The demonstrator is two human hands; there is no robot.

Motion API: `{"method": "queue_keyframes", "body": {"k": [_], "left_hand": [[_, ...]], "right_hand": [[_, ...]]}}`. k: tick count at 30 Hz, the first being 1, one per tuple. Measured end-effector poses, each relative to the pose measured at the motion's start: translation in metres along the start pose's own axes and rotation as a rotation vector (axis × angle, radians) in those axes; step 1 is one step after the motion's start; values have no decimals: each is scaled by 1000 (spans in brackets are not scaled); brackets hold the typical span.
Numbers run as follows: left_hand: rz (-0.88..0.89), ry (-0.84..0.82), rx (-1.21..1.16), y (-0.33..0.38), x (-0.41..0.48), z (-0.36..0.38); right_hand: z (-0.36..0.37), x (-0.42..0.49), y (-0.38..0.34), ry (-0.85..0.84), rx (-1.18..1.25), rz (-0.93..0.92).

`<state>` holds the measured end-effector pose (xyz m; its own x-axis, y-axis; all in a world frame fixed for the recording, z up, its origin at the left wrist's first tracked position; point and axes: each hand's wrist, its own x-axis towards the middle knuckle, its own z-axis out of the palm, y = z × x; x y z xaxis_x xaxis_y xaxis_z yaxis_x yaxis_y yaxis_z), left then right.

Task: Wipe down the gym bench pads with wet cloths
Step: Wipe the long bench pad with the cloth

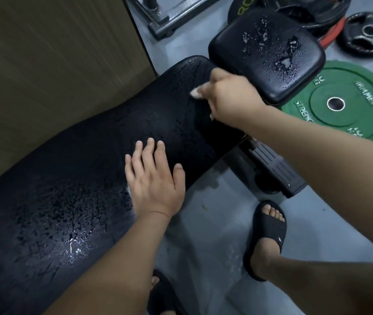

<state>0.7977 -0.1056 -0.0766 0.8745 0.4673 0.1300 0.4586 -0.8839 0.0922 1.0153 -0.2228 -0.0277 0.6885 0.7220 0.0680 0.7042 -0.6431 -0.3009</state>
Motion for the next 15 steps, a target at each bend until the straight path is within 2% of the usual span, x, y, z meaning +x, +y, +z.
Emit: {"method": "queue_keyframes", "body": {"k": [1, 3, 7, 8, 9, 13, 15], "left_hand": [[-2, 1, 1, 0, 0, 0], [-4, 2, 0, 0, 0, 1], [-5, 5, -2, 1, 1, 1], [-5, 5, -1, 1, 1, 1], [-5, 6, 0, 1, 1, 1], [-5, -4, 10, 0, 1, 1], [-5, 3, 6, -1, 1, 2]], "right_hand": [[2, 8, -3, 33, 12, 92], [14, 11, -25, 63, 13, 107], [29, -13, -62, -71, 31, -247], [24, -8, -59, -77, 46, -263], [20, 3, -51, -60, 62, -219], [18, 46, -33, 72, 45, 178], [25, 46, -53, 59, 35, 144]]}}
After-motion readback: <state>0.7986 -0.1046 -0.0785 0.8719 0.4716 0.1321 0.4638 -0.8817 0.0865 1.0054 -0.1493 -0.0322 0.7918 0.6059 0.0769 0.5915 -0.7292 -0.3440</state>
